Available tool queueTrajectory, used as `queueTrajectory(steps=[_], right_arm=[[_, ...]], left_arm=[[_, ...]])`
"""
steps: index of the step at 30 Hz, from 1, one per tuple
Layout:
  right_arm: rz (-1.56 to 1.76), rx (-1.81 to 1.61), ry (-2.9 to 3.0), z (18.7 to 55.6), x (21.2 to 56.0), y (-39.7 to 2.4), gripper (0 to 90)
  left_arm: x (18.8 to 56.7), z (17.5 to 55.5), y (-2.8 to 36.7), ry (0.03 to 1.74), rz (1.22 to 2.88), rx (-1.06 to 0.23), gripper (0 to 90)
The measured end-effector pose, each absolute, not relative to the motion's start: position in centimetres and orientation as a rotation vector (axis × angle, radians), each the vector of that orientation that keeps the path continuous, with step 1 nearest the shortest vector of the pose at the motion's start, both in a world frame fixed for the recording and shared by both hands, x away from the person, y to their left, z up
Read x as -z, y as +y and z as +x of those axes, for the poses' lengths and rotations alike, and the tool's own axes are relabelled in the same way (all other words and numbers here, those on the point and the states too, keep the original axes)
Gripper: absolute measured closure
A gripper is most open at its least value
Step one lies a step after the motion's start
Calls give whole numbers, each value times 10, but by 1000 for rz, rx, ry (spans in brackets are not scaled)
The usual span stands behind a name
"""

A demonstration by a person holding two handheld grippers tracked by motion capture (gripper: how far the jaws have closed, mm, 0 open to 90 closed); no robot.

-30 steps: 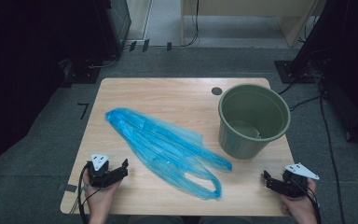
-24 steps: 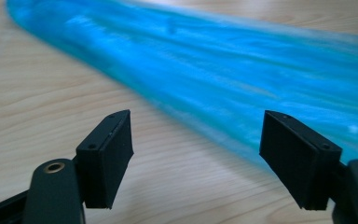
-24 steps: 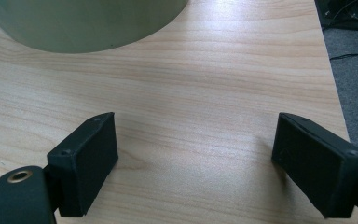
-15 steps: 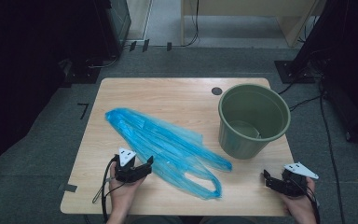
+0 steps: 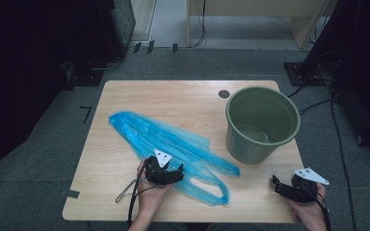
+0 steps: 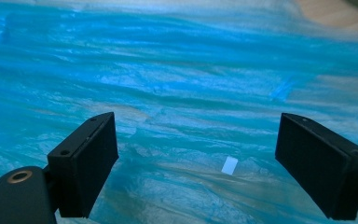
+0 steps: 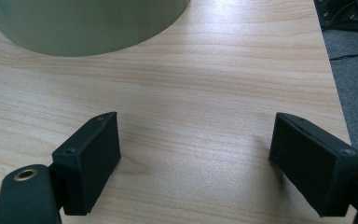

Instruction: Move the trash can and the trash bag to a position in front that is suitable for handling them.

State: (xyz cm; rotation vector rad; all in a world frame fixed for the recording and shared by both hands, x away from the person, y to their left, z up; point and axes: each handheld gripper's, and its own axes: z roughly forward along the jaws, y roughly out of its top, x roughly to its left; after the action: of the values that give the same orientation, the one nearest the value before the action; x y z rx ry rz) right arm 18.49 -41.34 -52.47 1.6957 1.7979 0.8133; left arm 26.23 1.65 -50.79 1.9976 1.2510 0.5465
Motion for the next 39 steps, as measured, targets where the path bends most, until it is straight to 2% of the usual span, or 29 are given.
queueTrajectory(steps=[4,6,8,10,12,17,19,27,31,39], right_arm=[[1696,-814,1798,185,525,-413,160],[1696,-813,1798,185,525,-413,160],[1694,-813,1798,185,525,-413,160],[1694,-813,1798,185,525,-413,160],[1690,-812,1799,185,525,-413,160],[1686,-811,1800,184,525,-413,160],[1684,-807,1799,184,525,-413,160],[1680,-805,1799,184,525,-412,160],[1677,-803,1798,184,525,-412,159],[1675,-802,1798,184,525,-412,159]], left_arm=[[513,265,9,1258,2063,-551,136],[514,265,8,1249,2083,-548,171],[514,265,10,1247,2074,-536,278],[514,265,12,1236,2062,-519,313],[513,265,13,1217,2058,-516,487],[514,264,19,1229,2024,-512,804],[514,265,23,1243,2000,-485,879],[499,255,32,1175,1848,-537,900],[474,249,36,1125,1751,-615,900],[431,243,37,1037,1641,-689,900]])
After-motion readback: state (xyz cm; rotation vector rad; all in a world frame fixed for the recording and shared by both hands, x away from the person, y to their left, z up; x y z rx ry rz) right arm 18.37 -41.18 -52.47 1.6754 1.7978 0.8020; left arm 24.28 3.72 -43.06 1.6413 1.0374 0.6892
